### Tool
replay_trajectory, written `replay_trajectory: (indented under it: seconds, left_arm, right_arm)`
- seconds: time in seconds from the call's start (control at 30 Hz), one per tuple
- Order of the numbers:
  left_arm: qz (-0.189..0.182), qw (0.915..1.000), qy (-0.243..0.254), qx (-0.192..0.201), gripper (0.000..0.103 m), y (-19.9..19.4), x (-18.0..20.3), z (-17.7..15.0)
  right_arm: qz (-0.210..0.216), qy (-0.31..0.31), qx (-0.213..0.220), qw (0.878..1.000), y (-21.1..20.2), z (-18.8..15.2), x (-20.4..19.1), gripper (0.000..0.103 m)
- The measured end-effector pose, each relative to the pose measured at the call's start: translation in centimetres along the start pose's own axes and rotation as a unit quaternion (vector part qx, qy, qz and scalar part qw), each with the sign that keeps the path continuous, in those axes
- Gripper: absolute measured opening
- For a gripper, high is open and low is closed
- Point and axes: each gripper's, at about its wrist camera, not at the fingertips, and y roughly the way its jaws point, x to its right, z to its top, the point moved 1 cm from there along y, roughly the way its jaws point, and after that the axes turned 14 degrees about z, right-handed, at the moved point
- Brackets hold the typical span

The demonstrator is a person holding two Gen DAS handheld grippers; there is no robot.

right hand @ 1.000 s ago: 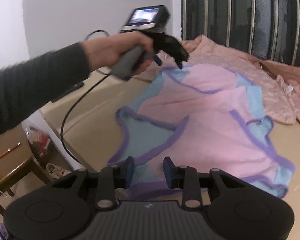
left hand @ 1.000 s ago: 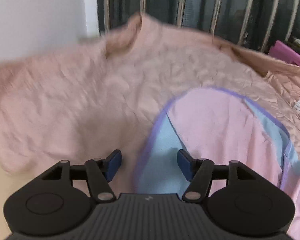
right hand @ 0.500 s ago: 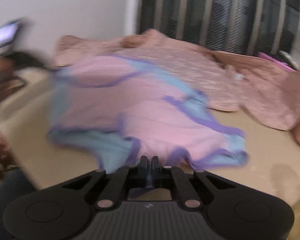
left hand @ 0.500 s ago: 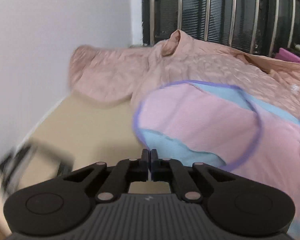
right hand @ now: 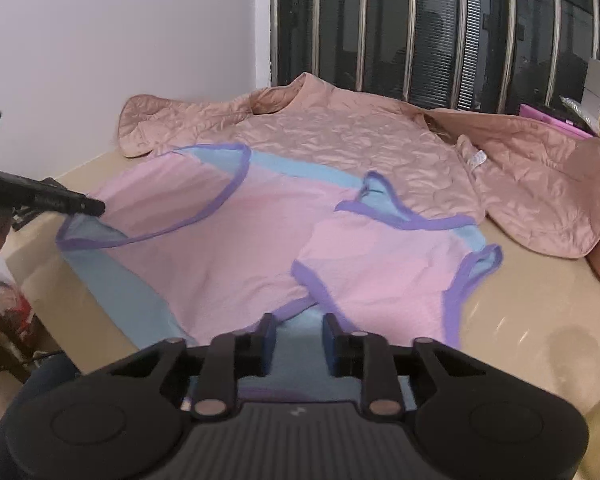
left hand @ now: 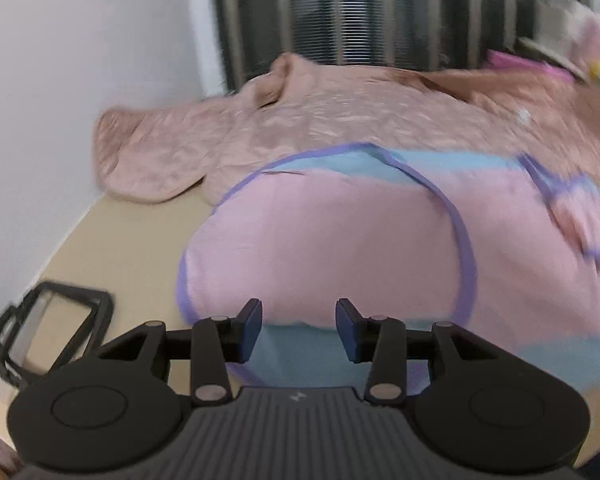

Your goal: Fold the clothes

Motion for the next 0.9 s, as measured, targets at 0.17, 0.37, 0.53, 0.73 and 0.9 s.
replay_trajectory:
  seconds: [0.17, 0.37, 0.53, 0.73, 0.9]
  left_arm:
    - [-0.017, 0.9995, -0.026, -0.008, 0.04, -0.6, -0.5, -1.8]
    - [-0.05, 0.9984, -0.025, -0.014, 0.04, -3.6, -0.2, -3.6]
    - [-0.08, 0.996, -0.037, -0.015, 0.04, -5.6, -1.0, -3.9]
    - [-0.151, 0.9885, -0.015, -0.001, 0.048, -5.8, -1.0, -4.3]
    - [-0.143, 0.9897, 0.007, 0.007, 0.003, -5.5, 0.1, -4.8]
  right_arm:
    - [0.008, -0.002, -0.01, 1.0, 1.2, -0.7, -1.6, 0.013]
    - [-0.046, 0.023, -0.001, 0.999, -0.3, -1.5, 0.4, 0.01]
    - [0.001, 0.038, 0.031, 0.999, -2.6, -1.7, 0.2, 0.014]
    - [0.062, 0.02, 0.025, 0.998, -3.1, -2.7, -3.3, 0.029]
    - [0.033, 0.019, 0.028, 0.999, -2.3, -3.6, -3.7, 0.004]
